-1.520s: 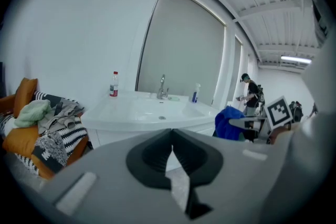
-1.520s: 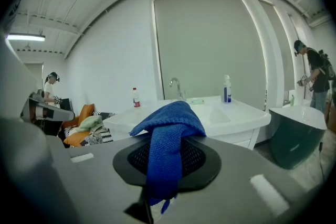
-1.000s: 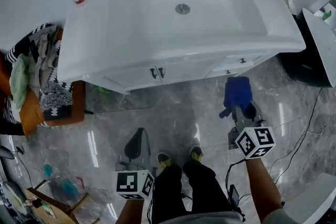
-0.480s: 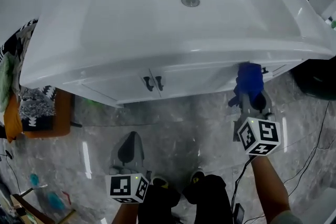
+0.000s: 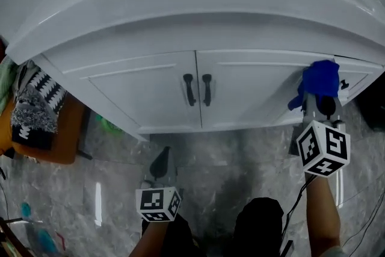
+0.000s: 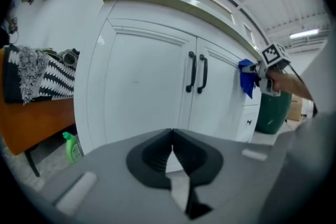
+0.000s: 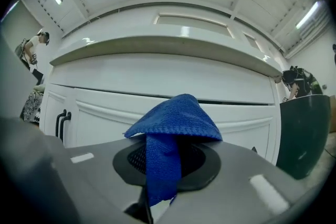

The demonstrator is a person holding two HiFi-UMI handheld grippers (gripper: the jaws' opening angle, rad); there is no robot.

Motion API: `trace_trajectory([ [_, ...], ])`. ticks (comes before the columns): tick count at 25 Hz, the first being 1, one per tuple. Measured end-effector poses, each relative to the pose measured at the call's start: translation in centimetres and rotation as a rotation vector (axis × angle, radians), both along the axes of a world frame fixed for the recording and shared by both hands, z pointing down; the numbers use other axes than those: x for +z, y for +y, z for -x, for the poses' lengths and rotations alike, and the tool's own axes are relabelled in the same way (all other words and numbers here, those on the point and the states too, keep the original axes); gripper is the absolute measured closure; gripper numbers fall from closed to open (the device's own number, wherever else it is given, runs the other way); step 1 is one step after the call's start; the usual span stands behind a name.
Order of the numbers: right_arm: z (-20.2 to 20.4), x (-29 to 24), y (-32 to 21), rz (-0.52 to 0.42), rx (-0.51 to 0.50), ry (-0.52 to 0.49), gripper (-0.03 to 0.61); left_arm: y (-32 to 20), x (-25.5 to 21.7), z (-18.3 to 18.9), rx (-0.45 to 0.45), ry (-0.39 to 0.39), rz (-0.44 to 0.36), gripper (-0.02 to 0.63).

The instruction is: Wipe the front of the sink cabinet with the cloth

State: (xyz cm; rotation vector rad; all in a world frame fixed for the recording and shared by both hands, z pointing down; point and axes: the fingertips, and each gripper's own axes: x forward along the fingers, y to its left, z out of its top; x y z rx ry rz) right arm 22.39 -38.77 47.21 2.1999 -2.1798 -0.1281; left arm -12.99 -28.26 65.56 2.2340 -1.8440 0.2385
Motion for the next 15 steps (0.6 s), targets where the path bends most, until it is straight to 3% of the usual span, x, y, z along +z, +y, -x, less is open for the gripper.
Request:
trace_trajectory([
  [4, 0.9, 0.6, -0.2, -0.029, 0.005, -0.025, 0.505, 0.1, 2.1, 0.4, 0.022, -0.041, -0.057, 0.603],
  [8, 4.5, 0.5, -1.2, 0.001, -0.084, -0.067, 0.505, -0.3, 1.4, 1.9, -0.013, 0.016, -0.101, 0.603],
  [12, 6.7, 0.9, -1.3, 0.035, -0.036, -0.105, 0.506, 0.5, 1.2, 2.6, -0.017, -0.018, -0.164, 0.603],
  [15, 8.8, 0.6, -1.0, 0.025, -0.057, -0.131, 0.512, 0.3, 2.6, 3.4, -0.022, -0.017, -0.131, 0.603],
])
